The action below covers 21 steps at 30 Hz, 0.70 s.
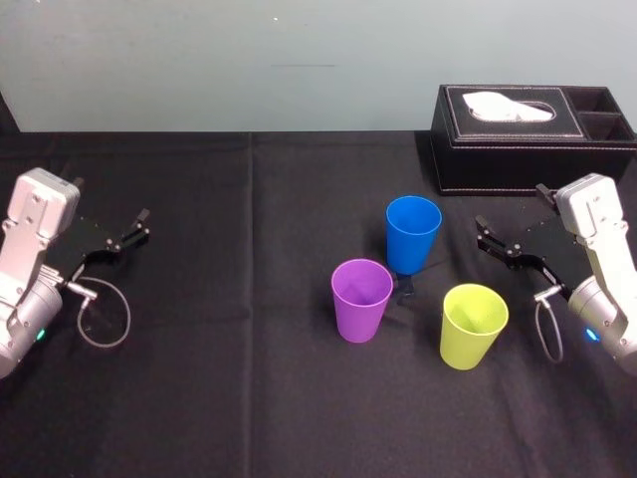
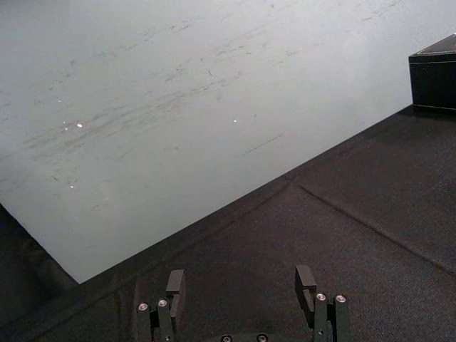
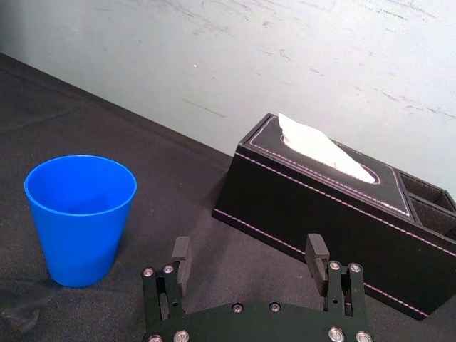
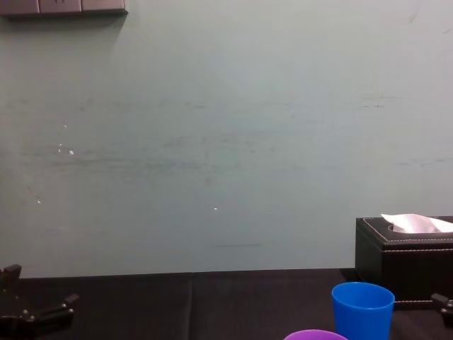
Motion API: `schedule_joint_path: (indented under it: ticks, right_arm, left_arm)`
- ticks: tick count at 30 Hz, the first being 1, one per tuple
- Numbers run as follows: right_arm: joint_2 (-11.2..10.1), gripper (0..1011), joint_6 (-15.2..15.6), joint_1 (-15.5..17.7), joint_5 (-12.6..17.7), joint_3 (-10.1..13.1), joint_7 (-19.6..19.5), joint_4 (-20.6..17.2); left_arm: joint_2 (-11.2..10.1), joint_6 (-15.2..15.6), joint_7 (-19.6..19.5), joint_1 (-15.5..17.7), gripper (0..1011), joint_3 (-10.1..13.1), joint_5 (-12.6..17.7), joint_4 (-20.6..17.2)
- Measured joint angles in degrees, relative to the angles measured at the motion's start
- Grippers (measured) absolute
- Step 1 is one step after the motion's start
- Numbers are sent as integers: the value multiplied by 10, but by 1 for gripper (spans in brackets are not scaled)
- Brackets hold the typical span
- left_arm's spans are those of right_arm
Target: Stack the three plastic cups sequentially using one hand.
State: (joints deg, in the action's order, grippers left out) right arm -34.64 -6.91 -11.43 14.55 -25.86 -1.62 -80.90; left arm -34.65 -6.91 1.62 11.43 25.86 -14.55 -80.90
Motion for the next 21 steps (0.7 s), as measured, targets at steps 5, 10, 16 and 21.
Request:
schedule_joint_path:
  ticks: [5,10,16,21]
  right_arm:
    - [0,1003,0,0,0,0,0,0]
    - [0,1003,0,0,0,0,0,0]
    - [0,1003,0,0,0,0,0,0]
    - [0,1003,0,0,0,0,0,0]
  left_arm:
    - [0,0,0,0,1011,0,0,0]
    - [0,0,0,0,1011,0,0,0]
    - [0,0,0,0,1011,0,0,0]
    - [0,0,0,0,1011,0,0,0]
